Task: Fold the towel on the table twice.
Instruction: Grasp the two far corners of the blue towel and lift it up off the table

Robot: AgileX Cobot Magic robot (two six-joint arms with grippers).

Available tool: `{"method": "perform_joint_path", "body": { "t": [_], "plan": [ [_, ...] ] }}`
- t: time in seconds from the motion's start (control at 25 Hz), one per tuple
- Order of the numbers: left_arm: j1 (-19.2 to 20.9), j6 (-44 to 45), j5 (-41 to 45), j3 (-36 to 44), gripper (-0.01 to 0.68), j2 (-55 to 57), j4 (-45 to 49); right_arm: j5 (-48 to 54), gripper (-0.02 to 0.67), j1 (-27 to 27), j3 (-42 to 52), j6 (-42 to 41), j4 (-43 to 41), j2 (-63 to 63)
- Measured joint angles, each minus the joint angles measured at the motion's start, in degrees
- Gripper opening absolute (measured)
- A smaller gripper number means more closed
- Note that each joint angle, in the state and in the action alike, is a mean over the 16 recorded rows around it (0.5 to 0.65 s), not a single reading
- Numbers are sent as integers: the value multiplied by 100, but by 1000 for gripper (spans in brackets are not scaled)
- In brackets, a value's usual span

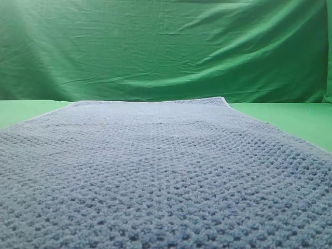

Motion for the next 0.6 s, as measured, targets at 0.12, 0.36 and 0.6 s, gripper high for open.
{"method": "perform_joint_path", "body": {
  "t": [0.12,0.36,0.6],
  "plan": [
    [0,0,0,0,17,0,0,0,0,0,0,-2,0,0],
    [0,0,0,0,35,0,0,0,0,0,0,-4,0,0],
    [0,0,0,0,51,0,0,0,0,0,0,-6,0,0]
  ]
}}
